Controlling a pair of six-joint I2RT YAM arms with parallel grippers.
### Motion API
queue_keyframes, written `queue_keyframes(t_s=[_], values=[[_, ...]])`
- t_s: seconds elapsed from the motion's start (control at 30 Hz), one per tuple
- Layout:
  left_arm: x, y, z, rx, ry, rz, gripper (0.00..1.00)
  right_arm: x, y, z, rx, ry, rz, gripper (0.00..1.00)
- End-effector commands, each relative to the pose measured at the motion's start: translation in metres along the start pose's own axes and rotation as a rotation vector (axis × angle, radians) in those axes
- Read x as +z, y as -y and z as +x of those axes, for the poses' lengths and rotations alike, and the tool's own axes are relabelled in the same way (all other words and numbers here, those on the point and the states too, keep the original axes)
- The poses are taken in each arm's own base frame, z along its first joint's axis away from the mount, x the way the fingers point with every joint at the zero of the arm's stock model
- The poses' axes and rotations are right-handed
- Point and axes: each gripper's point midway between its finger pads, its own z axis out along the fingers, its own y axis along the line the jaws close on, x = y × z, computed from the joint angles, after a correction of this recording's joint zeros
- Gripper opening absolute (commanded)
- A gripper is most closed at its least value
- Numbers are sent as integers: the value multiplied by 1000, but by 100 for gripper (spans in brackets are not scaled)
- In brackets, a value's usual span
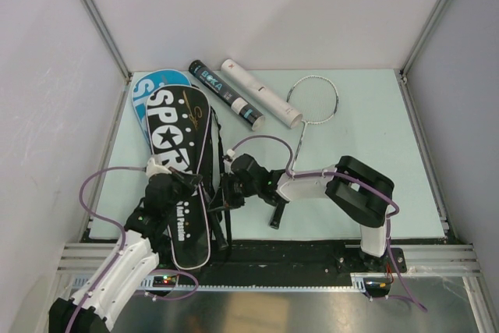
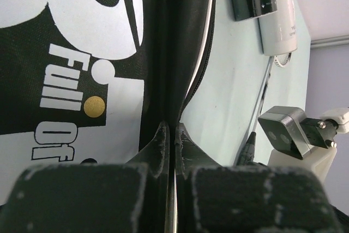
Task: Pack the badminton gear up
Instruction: Place the racket in the racket bag.
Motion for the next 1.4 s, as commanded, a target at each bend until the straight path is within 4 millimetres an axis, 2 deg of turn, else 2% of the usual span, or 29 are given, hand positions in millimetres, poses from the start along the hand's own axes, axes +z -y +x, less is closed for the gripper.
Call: queue_keyframes(t_s=[0.0, 0.1, 0.13, 0.17, 0.27, 0.33, 0.43, 0.63, 0.83, 0.93, 1.13, 1.27, 1.37], values=[[-4, 4, 10, -30, -24, 39, 0, -8, -27, -56, 80, 229, -84, 0], [-9, 12, 7, -55, -5, 93, 0, -14, -40, -57, 97, 227, -124, 0], [-11, 14, 7, -56, -3, 111, 4, -16, -43, -57, 109, 225, -136, 0], [-12, 15, 8, -49, -6, 118, 10, -17, -47, -59, 112, 227, -152, 0], [-16, 14, 7, -7, -22, 94, 40, -18, -49, -61, 112, 243, -156, 0], [-20, 11, 6, 52, -38, 52, 50, -15, -45, -60, 120, 242, -147, 0], [-26, 5, 6, 147, -80, -16, 56, -9, -40, -58, 135, 239, -158, 0], [-42, 2, 20, 287, -211, -136, 57, -4, -35, -65, 181, 276, -187, 0], [-56, 1, 27, 338, -241, -179, 56, -4, -33, -72, 187, 304, -195, 1], [-54, -5, 23, 384, -231, -233, 57, 1, -25, -74, 182, 317, -180, 1], [-40, -8, 6, 486, -195, -364, 58, 10, -27, -72, 174, 326, -211, 1], [-34, -6, 2, 515, -194, -398, 54, 14, -29, -68, 157, 342, -214, 0], [-34, -8, 3, 517, -201, -403, 47, 13, -33, -69, 152, 351, -224, 0]])
